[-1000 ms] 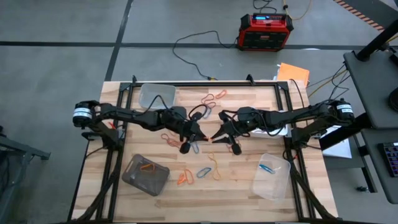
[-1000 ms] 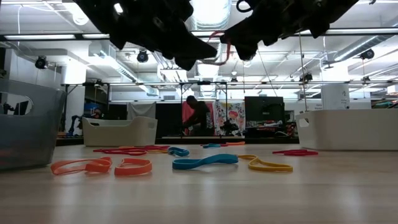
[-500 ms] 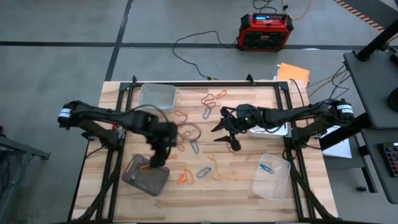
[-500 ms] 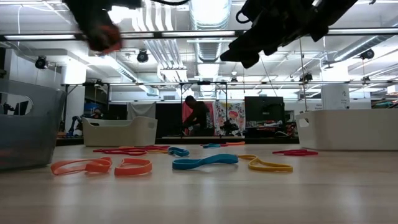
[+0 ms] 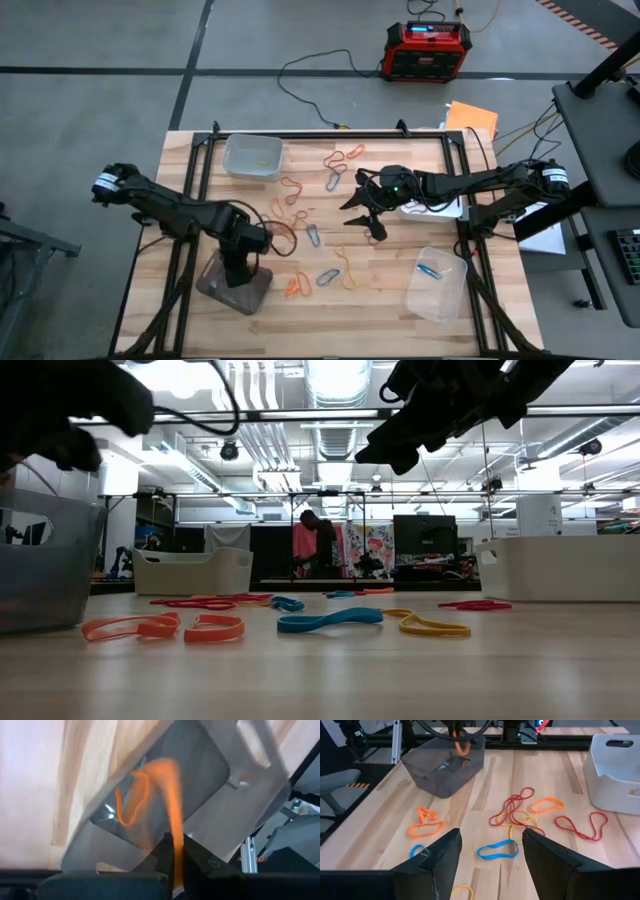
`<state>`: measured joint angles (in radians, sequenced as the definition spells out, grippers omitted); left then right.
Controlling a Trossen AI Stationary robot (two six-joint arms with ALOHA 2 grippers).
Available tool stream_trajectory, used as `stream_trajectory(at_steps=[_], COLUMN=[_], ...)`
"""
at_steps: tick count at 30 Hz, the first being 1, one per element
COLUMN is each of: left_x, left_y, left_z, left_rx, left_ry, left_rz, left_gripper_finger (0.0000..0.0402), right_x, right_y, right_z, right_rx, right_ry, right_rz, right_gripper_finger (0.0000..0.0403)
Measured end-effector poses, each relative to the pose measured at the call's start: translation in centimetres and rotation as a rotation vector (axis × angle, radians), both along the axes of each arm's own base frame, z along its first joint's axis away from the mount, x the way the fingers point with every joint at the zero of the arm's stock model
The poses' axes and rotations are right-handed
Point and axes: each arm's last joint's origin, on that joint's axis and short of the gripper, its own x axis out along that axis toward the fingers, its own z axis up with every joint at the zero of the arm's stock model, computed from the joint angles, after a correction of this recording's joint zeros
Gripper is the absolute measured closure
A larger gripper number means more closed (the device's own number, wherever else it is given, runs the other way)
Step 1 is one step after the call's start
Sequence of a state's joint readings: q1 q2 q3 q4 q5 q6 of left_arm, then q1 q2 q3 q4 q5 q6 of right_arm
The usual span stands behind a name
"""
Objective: Sort rubber bands into baskets
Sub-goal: Put the orange rubber band into the black bin, then put the blue rubber band into the transparent bin
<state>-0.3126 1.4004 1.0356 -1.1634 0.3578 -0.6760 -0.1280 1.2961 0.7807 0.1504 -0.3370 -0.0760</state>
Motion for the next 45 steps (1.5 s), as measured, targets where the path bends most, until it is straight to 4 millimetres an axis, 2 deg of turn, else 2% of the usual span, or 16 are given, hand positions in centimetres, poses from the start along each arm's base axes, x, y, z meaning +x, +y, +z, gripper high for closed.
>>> stream_trajectory(at_steps=[5, 9, 16, 24, 31, 34, 39, 45], left_x=[-0.4, -0.7, -0.5, 0.6, 1.4, 1.7, 2.4, 3.1], left_y=[-0.1, -0.7, -0.7, -0.5, -0.6, -0.4, 0.1, -0.1], left_z=[-0.4, -0.5, -0.1, 2.7, 5.3, 6.1, 7.0, 6.7], left_rx=[0.007, 0.014, 0.119, 0.262, 0.323, 0.403, 0.651, 0.702], left_ry=[0.025, 0.019, -0.074, -0.302, -0.429, -0.476, -0.579, -0.659], left_rz=[0.029, -0.019, -0.086, -0.207, -0.258, -0.270, -0.255, -0.340], left_gripper_finger=[0.0360, 0.0324, 0.0284, 0.0283, 0.0283, 0.0283, 0.0283, 0.0284], right_x=[0.0, 0.0, 0.0, 0.0, 0.0, 0.0, 0.0, 0.0], right_y=[-0.1, -0.4, -0.4, -0.4, -0.4, -0.4, -0.4, -0.4], right_z=[-0.1, -0.2, -0.2, -0.2, -0.2, -0.2, -0.2, -0.2], right_rx=[0.019, -0.005, -0.019, -0.021, -0.020, -0.020, -0.020, -0.020], right_ry=[0.017, 0.034, 0.035, 0.034, 0.034, 0.034, 0.034, 0.034], right_rz=[-0.060, -0.145, -0.163, -0.161, -0.160, -0.160, -0.160, -0.160], right_gripper_finger=[0.0197, 0.0197, 0.0197, 0.0197, 0.0197, 0.0197, 0.0197, 0.0197])
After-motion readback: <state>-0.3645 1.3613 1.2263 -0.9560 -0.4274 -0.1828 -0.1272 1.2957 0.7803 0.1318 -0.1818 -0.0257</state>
